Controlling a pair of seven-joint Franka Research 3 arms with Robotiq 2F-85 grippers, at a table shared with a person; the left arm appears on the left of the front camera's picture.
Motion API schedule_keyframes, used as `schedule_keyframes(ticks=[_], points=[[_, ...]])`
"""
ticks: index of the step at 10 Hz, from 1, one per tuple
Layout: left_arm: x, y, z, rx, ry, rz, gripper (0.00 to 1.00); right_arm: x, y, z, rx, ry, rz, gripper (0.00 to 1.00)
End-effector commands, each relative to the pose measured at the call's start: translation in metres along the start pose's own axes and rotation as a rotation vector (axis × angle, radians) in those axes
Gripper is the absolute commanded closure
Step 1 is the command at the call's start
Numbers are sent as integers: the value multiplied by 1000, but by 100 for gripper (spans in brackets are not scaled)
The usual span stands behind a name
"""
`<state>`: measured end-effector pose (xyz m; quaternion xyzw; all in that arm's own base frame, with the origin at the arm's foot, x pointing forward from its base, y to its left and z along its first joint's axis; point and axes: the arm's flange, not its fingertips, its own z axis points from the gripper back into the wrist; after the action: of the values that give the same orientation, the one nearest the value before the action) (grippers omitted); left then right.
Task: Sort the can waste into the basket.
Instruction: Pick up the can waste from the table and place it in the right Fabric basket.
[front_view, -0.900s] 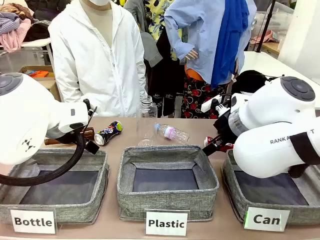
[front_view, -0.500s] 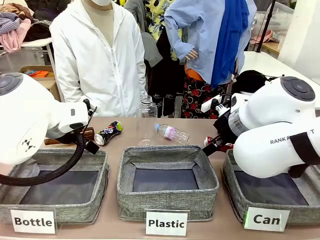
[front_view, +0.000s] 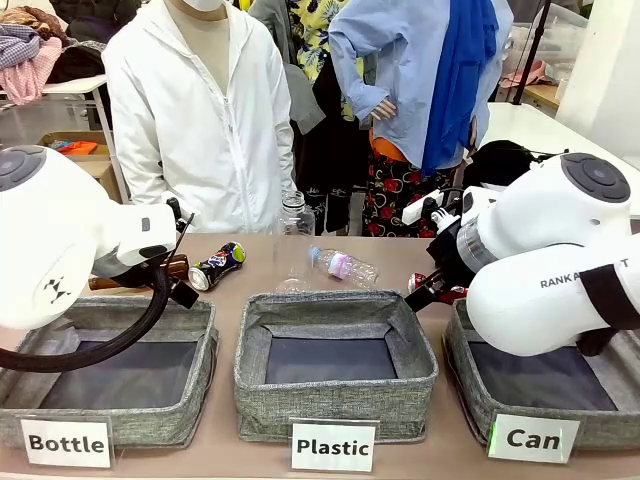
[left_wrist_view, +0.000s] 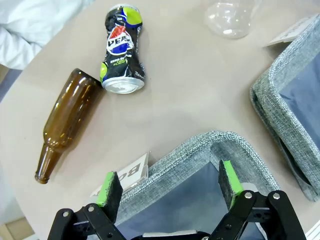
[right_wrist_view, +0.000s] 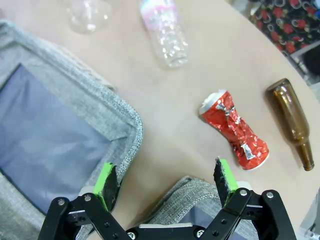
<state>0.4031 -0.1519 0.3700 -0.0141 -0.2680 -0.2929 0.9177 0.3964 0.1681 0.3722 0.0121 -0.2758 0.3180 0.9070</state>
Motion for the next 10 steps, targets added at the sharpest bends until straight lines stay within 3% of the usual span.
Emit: schedule_keyframes(ticks=[1,5,6,8,9,10], points=[[0,0,0,0,0,0,0,0,0,0,0,0,0,0],[0,0,0,0,0,0,0,0,0,0,0,0,0,0],[15,-18,52,-122,-99,-79,0,15,2,42,-8,-11,16,0],[24,-34,143,-313,-232,-88,0,28,3,127,132,-97,5,0],[18,-45,182,-374,-227,-36,0,23,1,160,208,-124,-32,0],[7,-36,214,-494,-187,-30,0,14,-6,191,354,-86,-157,0]])
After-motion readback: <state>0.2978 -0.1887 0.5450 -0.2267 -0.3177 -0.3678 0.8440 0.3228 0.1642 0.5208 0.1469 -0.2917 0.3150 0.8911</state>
